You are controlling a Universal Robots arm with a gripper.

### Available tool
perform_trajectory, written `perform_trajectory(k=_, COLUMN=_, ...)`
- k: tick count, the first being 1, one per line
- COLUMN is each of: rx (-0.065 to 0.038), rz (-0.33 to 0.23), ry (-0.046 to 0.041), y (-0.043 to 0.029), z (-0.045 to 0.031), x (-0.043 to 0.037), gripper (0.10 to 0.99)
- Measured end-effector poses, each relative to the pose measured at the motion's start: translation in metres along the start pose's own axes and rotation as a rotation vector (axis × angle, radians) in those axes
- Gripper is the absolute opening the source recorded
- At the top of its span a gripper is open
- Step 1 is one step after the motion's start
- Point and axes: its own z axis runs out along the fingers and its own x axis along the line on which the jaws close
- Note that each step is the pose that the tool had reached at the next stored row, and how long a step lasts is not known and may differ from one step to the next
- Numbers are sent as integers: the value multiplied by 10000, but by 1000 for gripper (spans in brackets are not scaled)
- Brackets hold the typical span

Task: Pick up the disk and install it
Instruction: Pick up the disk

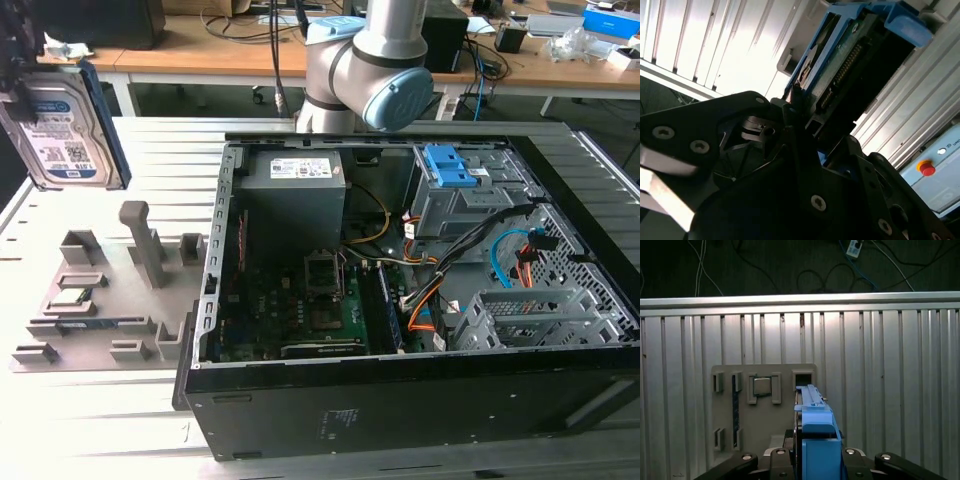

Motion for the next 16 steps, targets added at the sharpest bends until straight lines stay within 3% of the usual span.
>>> perform_trajectory(k=8, rx=0, rz=1, ry=-1, y=0, z=-196, x=0, gripper=365)
perform_trajectory(k=16, rx=0, rz=1, ry=-1, y=1, z=-305, x=-1, gripper=365)
